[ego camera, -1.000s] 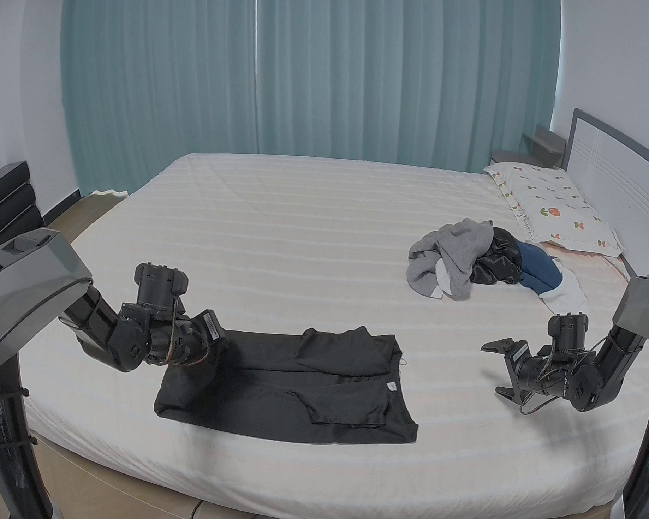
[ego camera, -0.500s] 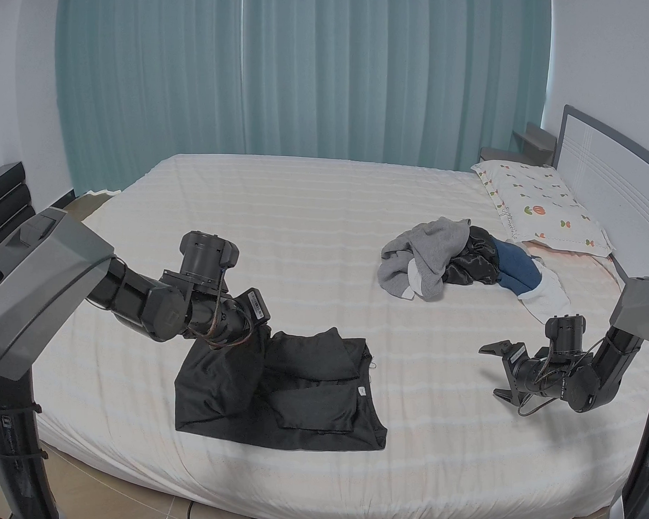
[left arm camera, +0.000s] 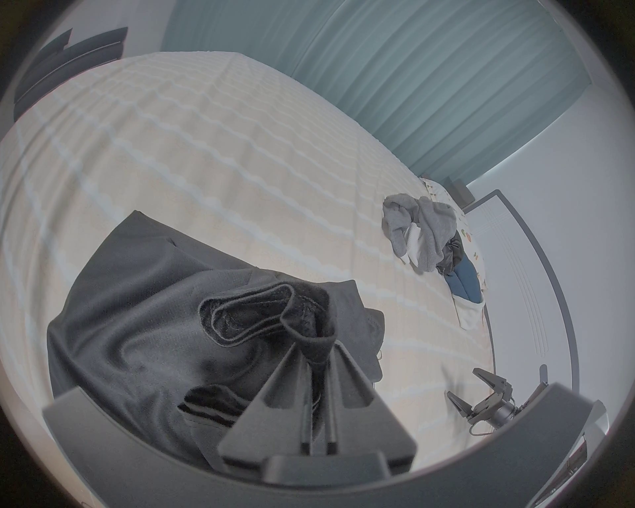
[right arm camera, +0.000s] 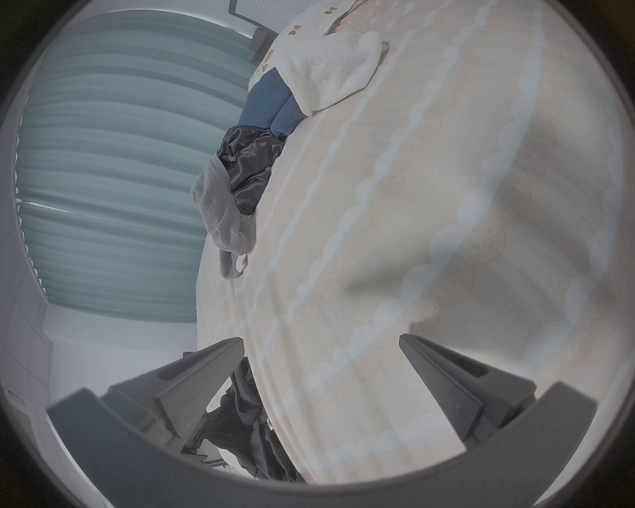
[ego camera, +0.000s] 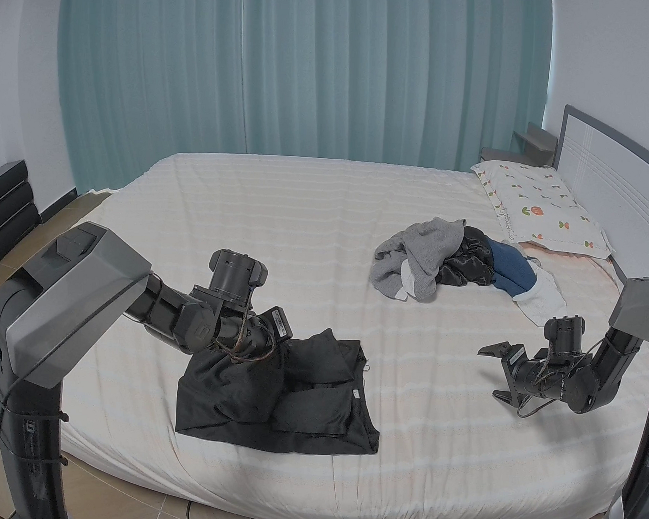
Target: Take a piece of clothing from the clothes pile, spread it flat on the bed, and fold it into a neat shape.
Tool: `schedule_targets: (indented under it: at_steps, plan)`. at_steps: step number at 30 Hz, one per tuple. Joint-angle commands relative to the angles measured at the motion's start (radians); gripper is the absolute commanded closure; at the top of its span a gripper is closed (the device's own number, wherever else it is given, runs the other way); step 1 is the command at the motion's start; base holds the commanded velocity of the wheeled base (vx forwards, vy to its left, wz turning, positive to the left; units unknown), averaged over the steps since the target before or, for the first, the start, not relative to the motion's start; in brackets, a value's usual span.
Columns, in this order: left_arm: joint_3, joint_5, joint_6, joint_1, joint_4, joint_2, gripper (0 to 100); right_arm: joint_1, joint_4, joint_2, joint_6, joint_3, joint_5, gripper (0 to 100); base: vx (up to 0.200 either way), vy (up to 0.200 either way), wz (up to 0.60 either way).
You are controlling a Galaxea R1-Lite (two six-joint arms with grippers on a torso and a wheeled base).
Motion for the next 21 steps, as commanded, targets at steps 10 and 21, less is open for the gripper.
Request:
schedule_targets:
  at_steps: [10, 21]
  plan:
    - [0.007, 0.044, -0.001, 0.007, 0.000, 0.006, 100, 0.004, 0.000, 0.000, 0.000, 0.005, 0.000, 0, -0.160, 0.000, 0.00]
    - [-0.004, 0.045, 0.000, 0.007, 0.003, -0.008, 100, 0.005, 0.000, 0.000, 0.002, 0.006, -0.001, 0, 0.000, 0.000, 0.00]
